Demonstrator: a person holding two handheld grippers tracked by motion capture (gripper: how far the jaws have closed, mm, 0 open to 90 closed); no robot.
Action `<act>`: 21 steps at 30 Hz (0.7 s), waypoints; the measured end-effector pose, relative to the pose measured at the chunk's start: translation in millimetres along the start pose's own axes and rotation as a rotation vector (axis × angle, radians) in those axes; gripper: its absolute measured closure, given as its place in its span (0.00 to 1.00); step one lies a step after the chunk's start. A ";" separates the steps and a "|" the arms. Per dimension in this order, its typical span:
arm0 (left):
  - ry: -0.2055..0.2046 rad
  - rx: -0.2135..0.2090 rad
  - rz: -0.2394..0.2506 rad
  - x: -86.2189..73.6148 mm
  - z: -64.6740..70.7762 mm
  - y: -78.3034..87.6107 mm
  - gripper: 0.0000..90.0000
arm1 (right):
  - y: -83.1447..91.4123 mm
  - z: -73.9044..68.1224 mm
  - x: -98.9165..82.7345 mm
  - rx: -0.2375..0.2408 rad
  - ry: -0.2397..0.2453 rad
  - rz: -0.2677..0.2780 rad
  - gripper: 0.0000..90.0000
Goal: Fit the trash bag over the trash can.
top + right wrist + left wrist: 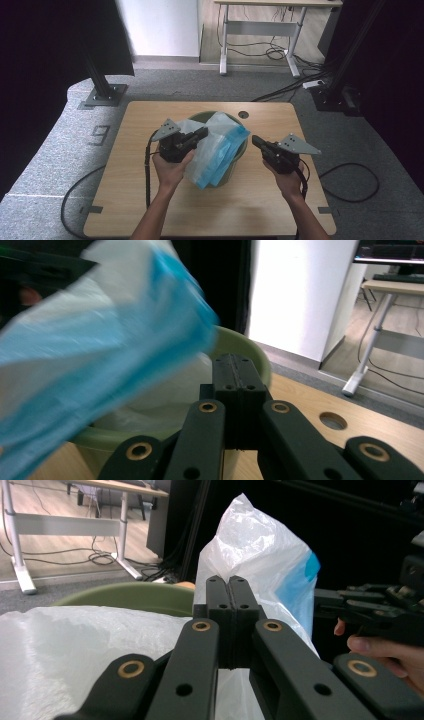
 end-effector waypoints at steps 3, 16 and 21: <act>0.006 0.017 0.010 1.7 -7.4 6.3 1.00 | 2.2 10.9 -2.7 -0.027 -0.022 0.001 0.99; 0.031 0.004 0.004 -2.4 -9.9 4.2 1.00 | 0.7 1.7 -8.7 0.033 -0.049 0.007 0.93; 0.028 0.003 -0.004 -4.2 -8.0 1.4 1.00 | -0.8 -11.0 -7.1 0.090 -0.060 0.023 0.84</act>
Point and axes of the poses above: each handheld gripper's, and its own axes: y roughly backward along the jaws, x roughly out of its top, z roughly to its right, the point moved 7 cm from there along -y, roughly forward along the jaws, and after that the axes turned 2 degrees about -z, right-handed, at the moved point
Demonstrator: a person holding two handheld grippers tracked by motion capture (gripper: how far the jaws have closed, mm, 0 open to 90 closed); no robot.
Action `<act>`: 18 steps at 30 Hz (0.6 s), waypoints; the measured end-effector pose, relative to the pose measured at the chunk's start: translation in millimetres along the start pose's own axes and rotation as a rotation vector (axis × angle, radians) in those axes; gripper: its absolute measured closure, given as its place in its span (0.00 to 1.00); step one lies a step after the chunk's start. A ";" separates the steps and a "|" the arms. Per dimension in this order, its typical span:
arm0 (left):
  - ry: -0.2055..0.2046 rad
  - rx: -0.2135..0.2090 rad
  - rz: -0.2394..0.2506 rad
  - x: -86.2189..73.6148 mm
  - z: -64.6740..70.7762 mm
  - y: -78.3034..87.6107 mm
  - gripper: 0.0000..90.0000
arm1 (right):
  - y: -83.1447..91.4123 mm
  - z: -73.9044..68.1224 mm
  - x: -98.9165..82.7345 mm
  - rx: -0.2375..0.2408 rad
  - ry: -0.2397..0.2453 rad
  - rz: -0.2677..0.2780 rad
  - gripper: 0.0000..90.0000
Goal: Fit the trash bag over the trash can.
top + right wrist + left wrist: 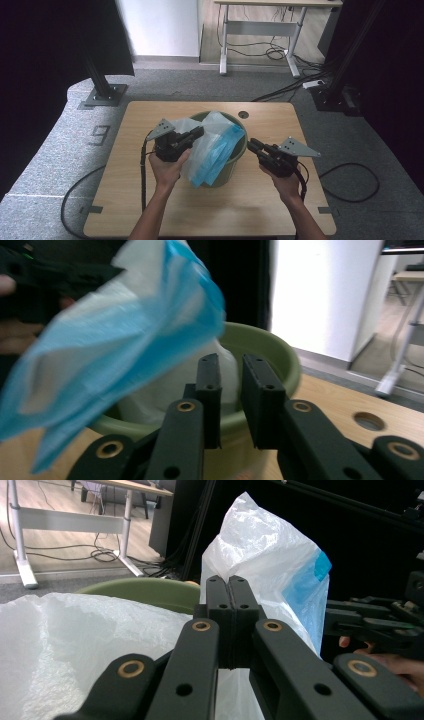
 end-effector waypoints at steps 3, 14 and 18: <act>-0.002 -0.005 -0.005 -2.1 2.2 -1.6 1.00 | -0.6 -8.5 5.7 0.025 0.011 0.019 0.81; -0.009 -0.018 -0.022 -12.0 11.5 -9.5 1.00 | 2.7 -25.7 12.9 0.071 -0.012 0.040 0.75; -0.014 -0.028 -0.034 -13.4 14.4 -12.0 1.00 | -1.2 -23.4 14.6 0.070 -0.028 0.041 0.89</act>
Point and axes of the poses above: each handheld gripper's, and its own axes: y roughly backward along the jaws, x roughly out of its top, z roughly to its right, the point moved 7 cm from there along -y, roughly forward along the jaws, and after that the axes turned 2 degrees about -z, right-handed, at the moved point
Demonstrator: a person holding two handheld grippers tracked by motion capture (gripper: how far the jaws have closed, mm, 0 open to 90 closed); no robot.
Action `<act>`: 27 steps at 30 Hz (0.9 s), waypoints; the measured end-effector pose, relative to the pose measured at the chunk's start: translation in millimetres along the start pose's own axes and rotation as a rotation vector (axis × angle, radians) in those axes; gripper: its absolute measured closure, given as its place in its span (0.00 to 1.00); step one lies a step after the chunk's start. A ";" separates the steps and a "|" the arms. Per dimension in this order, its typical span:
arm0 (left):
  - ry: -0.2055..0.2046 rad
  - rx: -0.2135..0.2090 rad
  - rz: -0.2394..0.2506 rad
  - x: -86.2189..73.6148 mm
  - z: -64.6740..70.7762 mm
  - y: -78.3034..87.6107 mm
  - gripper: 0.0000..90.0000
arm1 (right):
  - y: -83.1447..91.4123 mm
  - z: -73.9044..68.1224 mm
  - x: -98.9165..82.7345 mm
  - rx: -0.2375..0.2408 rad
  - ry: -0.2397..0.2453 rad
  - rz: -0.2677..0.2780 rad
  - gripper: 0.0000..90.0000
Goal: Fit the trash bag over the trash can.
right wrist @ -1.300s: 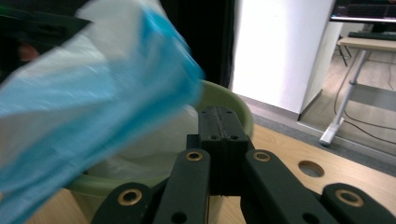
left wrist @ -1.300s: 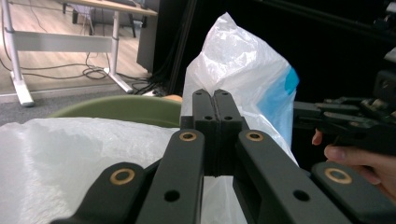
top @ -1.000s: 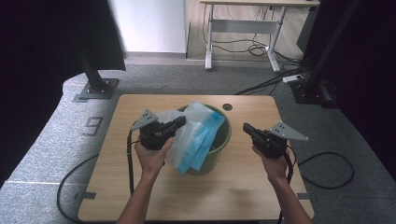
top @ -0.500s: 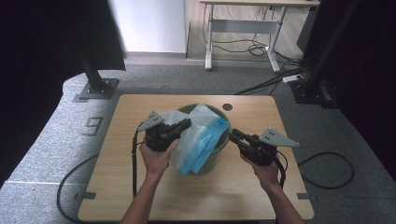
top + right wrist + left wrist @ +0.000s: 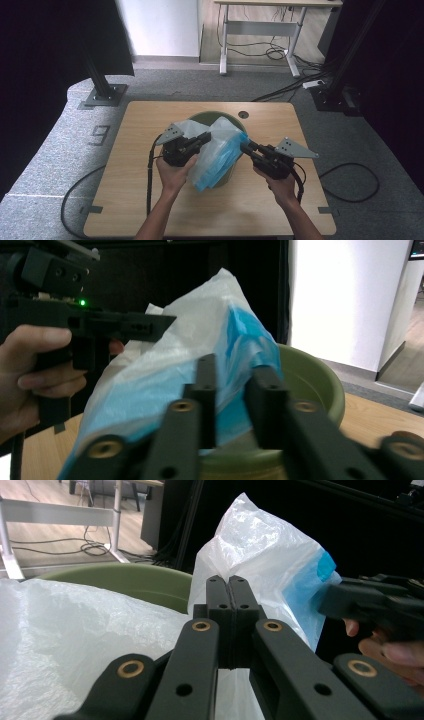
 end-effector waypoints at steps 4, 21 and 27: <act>0.004 0.000 0.003 1.2 -1.8 0.7 1.00 | -2.7 3.8 1.2 -0.014 0.016 0.024 0.99; 0.038 0.007 0.062 16.8 -18.6 16.6 1.00 | 8.1 55.1 7.0 -0.177 0.106 -0.009 0.99; 0.035 0.009 0.076 18.2 -19.9 23.0 1.00 | 21.9 65.3 14.6 -0.221 0.102 0.026 0.99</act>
Point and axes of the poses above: each handheld gripper's, and its own axes: y roughly backward along the jaws, x roughly out of its top, z roughly to its right, the point moved 7 cm from there along -y, roughly forward along the jaws, and after that the axes turned 2 degrees about -z, right-handed, at the moved point
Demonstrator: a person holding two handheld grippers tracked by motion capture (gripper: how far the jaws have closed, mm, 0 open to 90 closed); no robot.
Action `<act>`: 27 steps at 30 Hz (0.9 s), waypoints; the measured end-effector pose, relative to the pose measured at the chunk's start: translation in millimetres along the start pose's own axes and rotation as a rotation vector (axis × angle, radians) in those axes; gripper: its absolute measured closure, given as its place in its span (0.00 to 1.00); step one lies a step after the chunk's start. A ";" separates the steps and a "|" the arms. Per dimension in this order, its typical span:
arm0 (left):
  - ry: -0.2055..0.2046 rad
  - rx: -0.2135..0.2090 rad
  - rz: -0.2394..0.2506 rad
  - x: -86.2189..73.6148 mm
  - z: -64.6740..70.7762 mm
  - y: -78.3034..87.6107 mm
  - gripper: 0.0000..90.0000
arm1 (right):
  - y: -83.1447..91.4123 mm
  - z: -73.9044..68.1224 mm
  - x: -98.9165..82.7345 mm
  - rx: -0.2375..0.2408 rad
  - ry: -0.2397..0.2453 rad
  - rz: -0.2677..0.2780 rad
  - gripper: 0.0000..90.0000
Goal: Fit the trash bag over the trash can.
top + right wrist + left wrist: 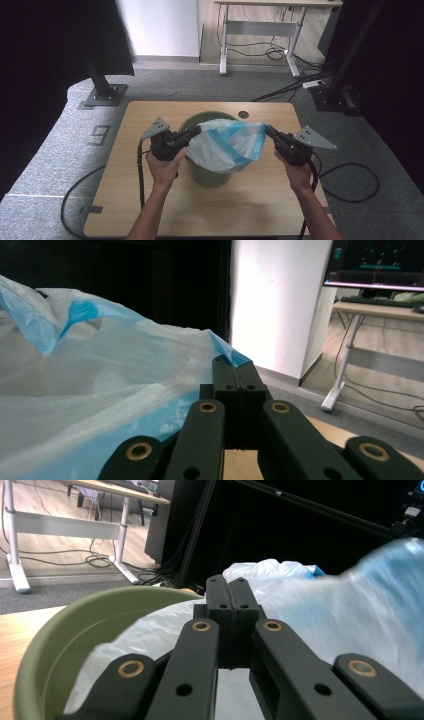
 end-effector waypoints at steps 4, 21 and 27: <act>-0.002 0.004 0.012 0.4 -2.1 7.5 1.00 | 5.5 1.9 3.1 -0.019 0.012 0.014 0.99; -0.008 0.011 -0.010 -31.7 -14.9 37.5 1.00 | 19.1 -24.6 -44.4 0.059 -0.010 -0.034 0.99; -0.013 0.025 -0.011 -43.7 -19.3 48.1 1.00 | 28.5 -42.0 -57.2 0.136 -0.019 -0.044 0.99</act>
Point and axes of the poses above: each handheld gripper's, and its own axes: y roughly backward along the jaws, x roughly out of its top, z roughly to its right, the point moved 7 cm from there along -y, roughly forward along the jaws, and after that the axes turned 2 degrees about -z, right-handed, at the moved point
